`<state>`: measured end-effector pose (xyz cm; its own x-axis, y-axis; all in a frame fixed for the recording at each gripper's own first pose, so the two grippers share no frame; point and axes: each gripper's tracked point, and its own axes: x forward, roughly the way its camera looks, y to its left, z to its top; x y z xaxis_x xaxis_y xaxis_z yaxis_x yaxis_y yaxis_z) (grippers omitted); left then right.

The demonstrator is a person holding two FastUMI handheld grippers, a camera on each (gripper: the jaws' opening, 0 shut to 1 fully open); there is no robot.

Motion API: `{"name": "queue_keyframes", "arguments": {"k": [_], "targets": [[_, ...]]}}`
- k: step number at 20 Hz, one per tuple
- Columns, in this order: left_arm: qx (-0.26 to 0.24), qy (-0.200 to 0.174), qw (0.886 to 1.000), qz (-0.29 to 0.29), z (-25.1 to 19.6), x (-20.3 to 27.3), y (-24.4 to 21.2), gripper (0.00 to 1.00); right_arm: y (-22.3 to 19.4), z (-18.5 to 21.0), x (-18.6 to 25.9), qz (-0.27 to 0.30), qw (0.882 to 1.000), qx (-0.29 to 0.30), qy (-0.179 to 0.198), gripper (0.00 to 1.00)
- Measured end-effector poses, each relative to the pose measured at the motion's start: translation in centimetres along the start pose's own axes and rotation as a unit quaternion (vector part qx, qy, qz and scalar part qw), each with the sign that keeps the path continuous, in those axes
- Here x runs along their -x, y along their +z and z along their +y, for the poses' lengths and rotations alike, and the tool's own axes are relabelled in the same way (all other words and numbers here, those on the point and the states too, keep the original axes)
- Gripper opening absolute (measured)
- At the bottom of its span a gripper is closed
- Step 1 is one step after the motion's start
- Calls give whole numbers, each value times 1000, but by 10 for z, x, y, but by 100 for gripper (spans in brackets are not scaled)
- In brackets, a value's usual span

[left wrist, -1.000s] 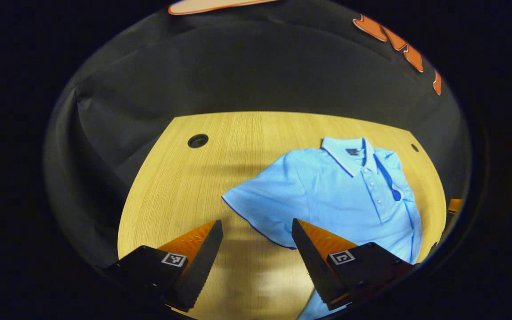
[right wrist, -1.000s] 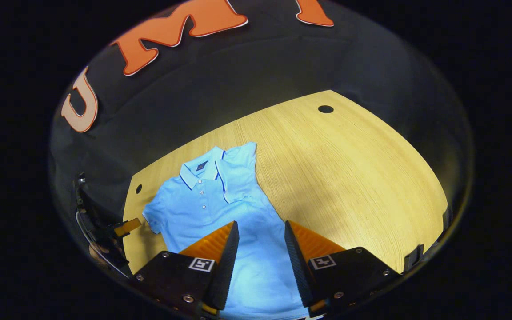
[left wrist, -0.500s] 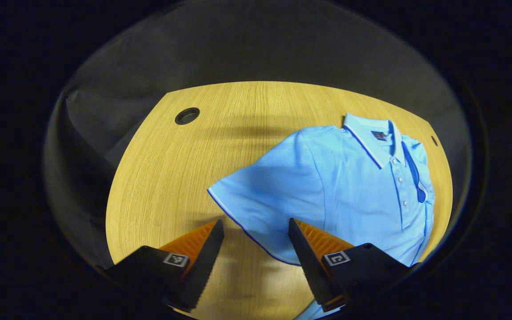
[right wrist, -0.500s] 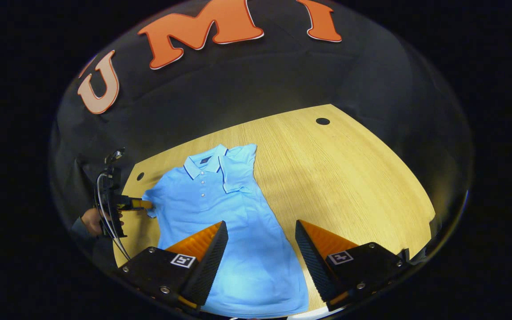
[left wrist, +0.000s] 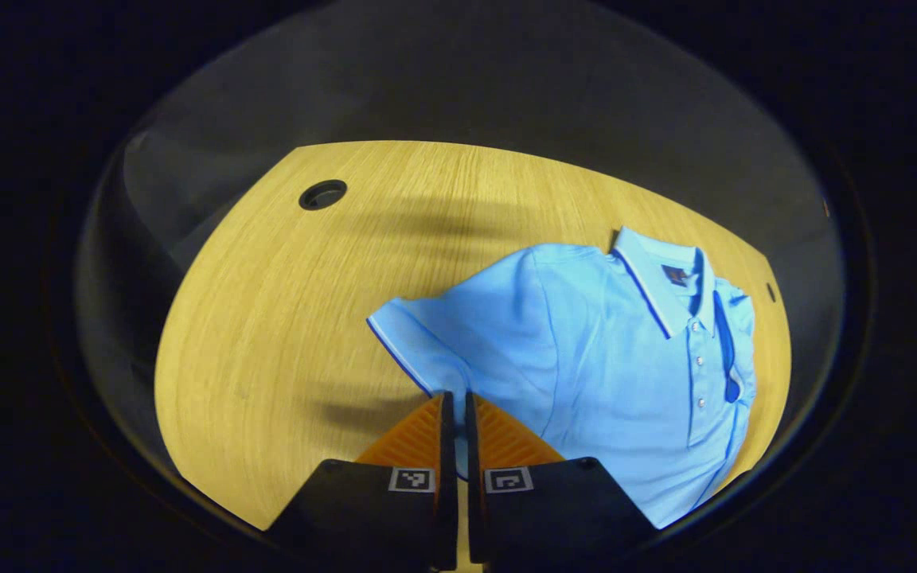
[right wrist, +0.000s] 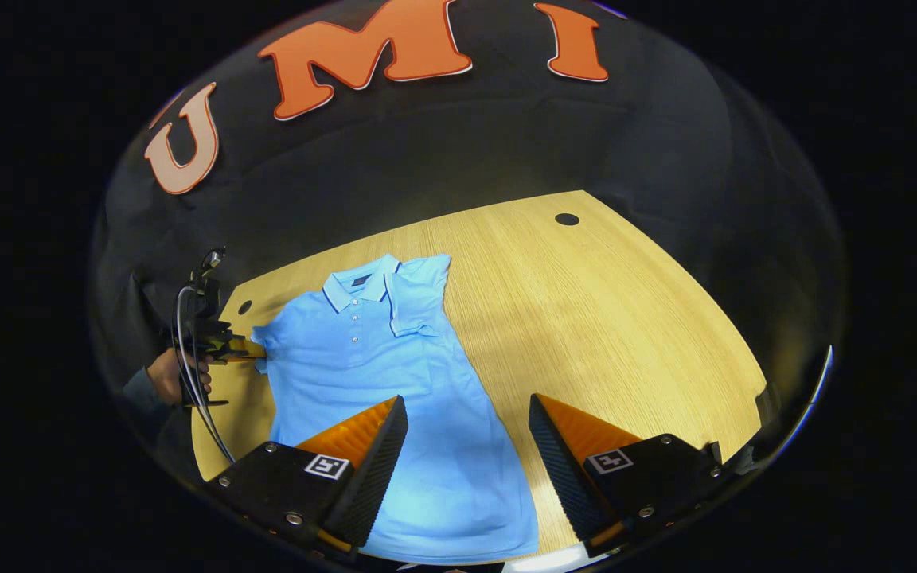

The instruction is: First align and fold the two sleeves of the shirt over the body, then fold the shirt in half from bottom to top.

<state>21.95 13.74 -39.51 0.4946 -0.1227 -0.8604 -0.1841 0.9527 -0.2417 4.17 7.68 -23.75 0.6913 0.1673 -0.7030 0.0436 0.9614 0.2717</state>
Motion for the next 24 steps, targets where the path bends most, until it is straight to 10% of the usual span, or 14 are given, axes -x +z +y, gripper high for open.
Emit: {"name": "queue_keyframes", "arguments": {"k": [19,24], "targets": [[-143,-176,973,-41,-178,42,14,10,-41,-30,42,3,998,-57,-32,94],[-127,-209,969,-34,-189,70,-15,55,-52,-35,42,22,999,-39,-19,95]]}}
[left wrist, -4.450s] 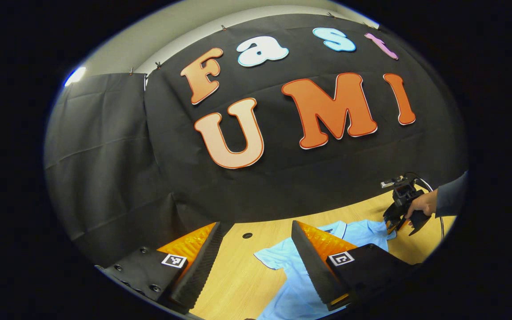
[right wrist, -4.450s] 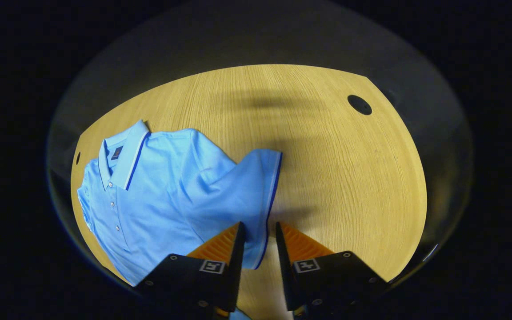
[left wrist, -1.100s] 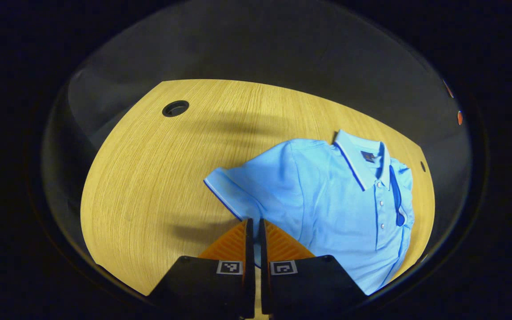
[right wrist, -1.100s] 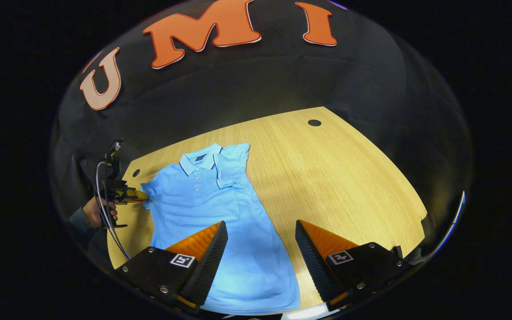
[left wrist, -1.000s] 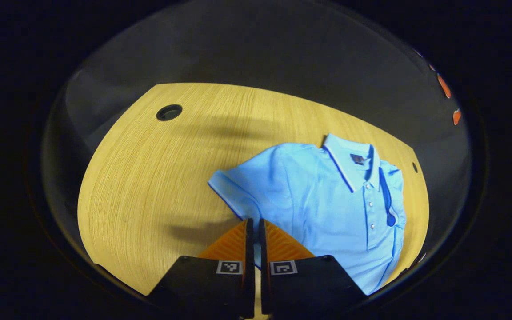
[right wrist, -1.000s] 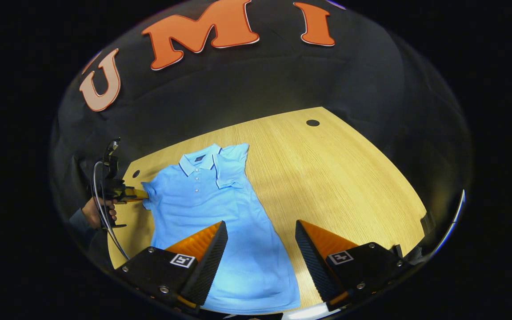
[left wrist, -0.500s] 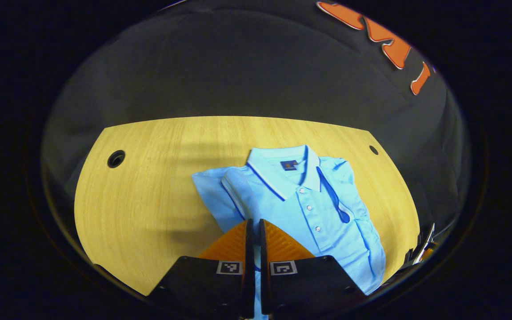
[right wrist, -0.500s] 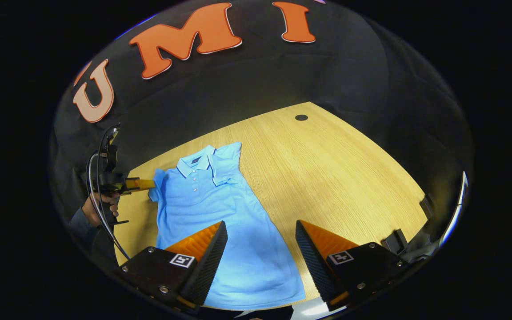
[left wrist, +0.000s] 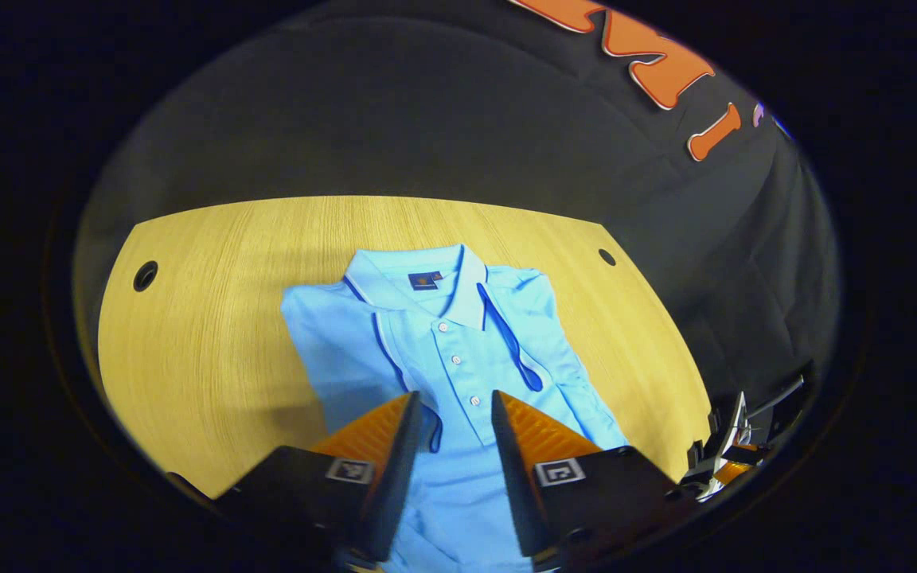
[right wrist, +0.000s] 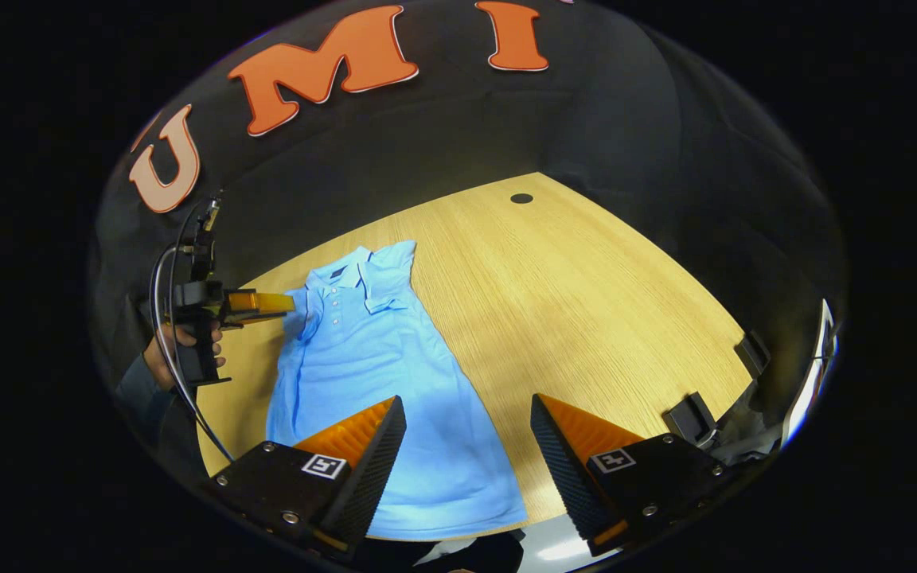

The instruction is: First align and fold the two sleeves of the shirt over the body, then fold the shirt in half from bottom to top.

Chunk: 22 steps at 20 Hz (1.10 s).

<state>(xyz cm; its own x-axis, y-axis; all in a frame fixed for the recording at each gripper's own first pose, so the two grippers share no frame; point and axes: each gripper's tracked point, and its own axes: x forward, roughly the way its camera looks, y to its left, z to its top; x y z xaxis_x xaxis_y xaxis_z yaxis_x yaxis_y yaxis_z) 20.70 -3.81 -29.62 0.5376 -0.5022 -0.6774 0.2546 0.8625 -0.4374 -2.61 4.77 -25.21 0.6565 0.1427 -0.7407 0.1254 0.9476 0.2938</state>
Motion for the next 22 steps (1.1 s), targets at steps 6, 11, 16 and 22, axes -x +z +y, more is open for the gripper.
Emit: {"name": "queue_keyframes", "arguments": {"k": [6,11,16,22], "targets": [[-5,56,998,9,9,61,-76,100,-44,-6,-10,58,995,72,36,99],[28,86,996,22,5,109,-147,100,-84,-11,-16,100,986,124,54,99],[36,114,991,58,8,136,-221,100,-116,-19,-22,133,977,154,62,99],[20,158,984,75,16,154,-282,99,-154,-21,-28,171,965,183,78,99]]}}
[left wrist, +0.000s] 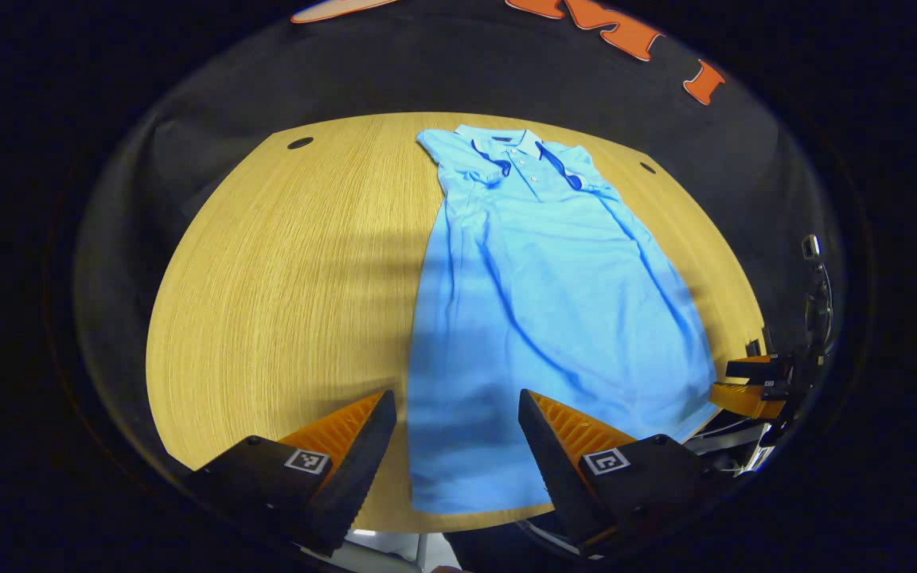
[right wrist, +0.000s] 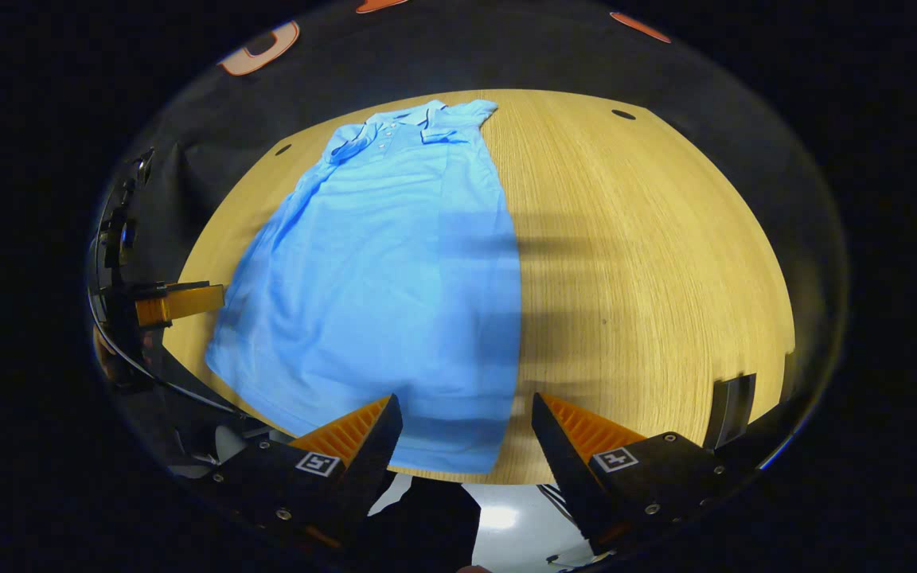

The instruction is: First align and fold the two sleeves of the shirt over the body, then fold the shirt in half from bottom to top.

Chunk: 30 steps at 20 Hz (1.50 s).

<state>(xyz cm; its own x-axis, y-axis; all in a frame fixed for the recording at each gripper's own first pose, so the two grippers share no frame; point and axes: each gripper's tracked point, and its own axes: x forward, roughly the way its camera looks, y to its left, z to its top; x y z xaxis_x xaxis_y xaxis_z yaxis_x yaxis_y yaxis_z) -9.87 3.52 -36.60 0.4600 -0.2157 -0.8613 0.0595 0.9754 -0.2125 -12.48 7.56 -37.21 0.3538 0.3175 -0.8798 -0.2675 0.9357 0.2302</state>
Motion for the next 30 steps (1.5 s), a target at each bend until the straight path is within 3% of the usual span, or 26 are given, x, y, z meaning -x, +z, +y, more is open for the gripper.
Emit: {"name": "queue_keyframes", "arguments": {"k": [4,5,8,9,10,11,12,13,14,18,23,30], "targets": [[5,24,1000,15,10,0,-38,99,-21,-4,-8,19,999,24,-23,95],[10,28,999,25,11,-1,-49,100,-15,-6,-12,1,999,33,-31,95],[-8,50,999,12,12,1,-51,98,-18,-4,-10,11,997,58,-48,84],[-9,52,999,-1,9,0,-50,99,-17,-1,-12,10,997,56,-49,79],[-2,56,998,-10,7,0,-50,98,-17,-1,-11,9,997,56,-49,65],[-4,56,998,-20,4,-2,-49,99,-12,-1,-12,4,997,58,-48,62],[-15,54,998,-20,1,-3,-48,99,-7,-1,-15,0,997,52,-50,46],[-17,47,998,-22,-3,-3,-49,100,-5,-4,-15,-1,998,37,-53,37],[-12,48,999,-21,-6,-5,-49,92,-6,-5,-16,2,998,21,-52,19],[-1,65,998,-18,-17,-6,-46,10,-1,3,-18,-7,999,-40,-1,6],[7,49,998,-24,-33,5,-38,4,10,21,-11,-32,991,-110,72,4],[28,39,994,-93,-37,41,30,4,70,34,20,-97,983,-102,114,2]]}}
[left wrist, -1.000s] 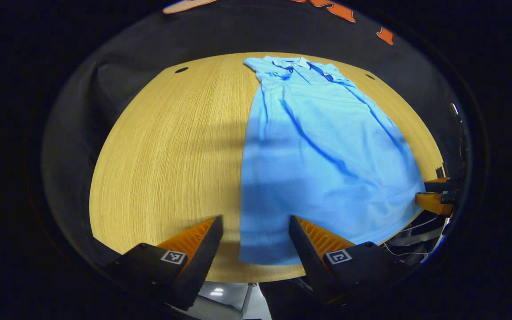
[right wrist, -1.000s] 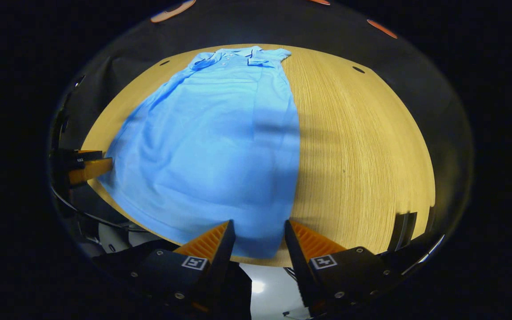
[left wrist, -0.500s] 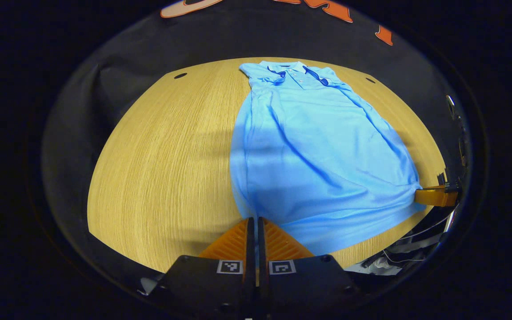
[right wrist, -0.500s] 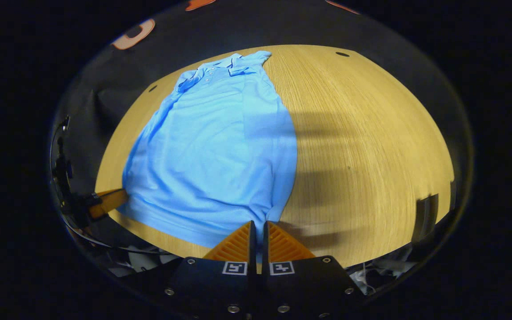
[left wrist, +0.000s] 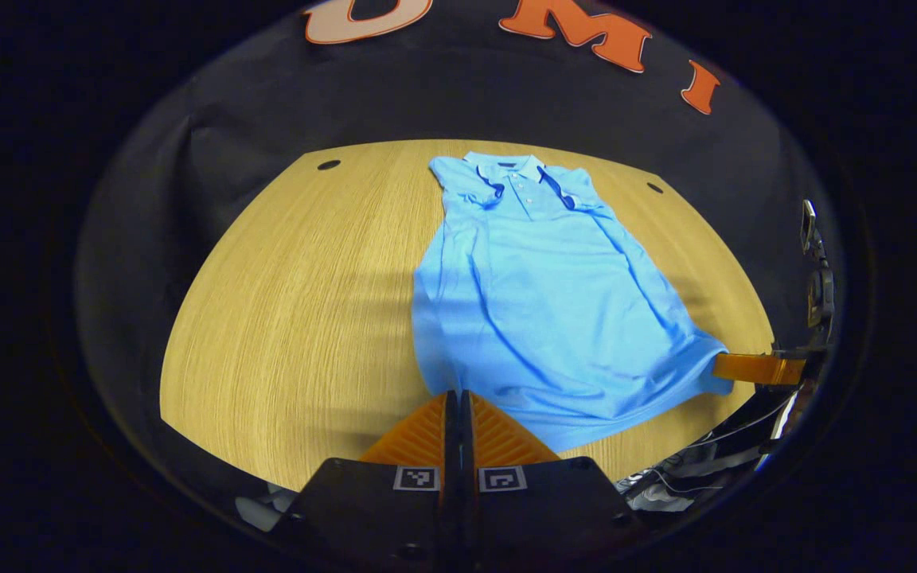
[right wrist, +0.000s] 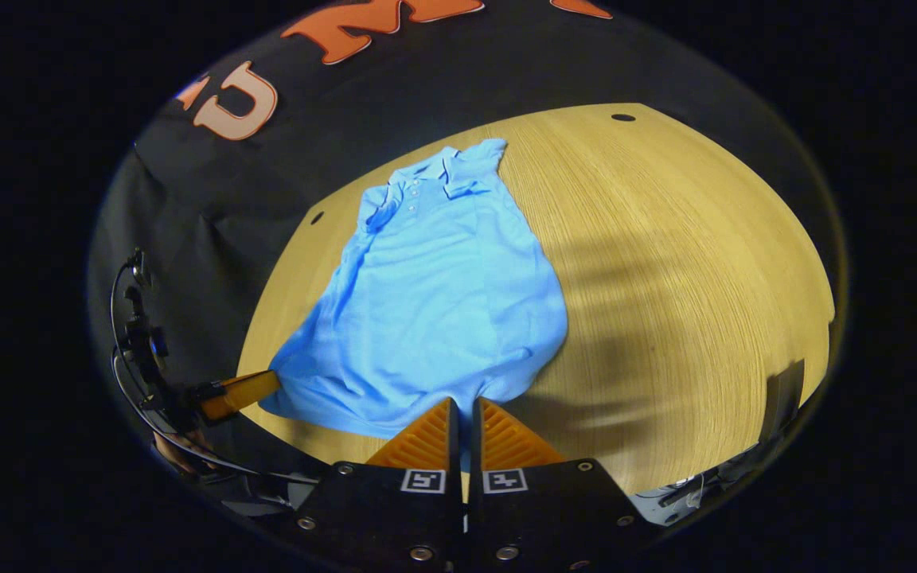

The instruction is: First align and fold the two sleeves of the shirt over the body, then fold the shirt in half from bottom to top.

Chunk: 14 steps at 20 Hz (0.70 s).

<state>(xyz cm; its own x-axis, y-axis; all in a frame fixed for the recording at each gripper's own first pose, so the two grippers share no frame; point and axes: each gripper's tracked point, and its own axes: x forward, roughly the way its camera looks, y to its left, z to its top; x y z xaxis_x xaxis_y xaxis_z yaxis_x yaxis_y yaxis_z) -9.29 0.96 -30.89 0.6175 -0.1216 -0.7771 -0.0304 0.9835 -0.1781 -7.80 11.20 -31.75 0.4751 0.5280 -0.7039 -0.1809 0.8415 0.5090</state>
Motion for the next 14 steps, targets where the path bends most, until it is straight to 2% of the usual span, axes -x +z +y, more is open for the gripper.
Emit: {"name": "queue_keyframes", "arguments": {"k": [3,8,14], "targets": [[9,-11,999,-33,-2,3,42,4,31,6,4,-16,1000,0,8,2],[-7,-23,998,-64,-2,-6,102,4,94,18,2,-52,999,7,11,3],[-2,-36,995,-94,8,-29,174,4,167,27,-9,-80,996,26,-6,3]]}}
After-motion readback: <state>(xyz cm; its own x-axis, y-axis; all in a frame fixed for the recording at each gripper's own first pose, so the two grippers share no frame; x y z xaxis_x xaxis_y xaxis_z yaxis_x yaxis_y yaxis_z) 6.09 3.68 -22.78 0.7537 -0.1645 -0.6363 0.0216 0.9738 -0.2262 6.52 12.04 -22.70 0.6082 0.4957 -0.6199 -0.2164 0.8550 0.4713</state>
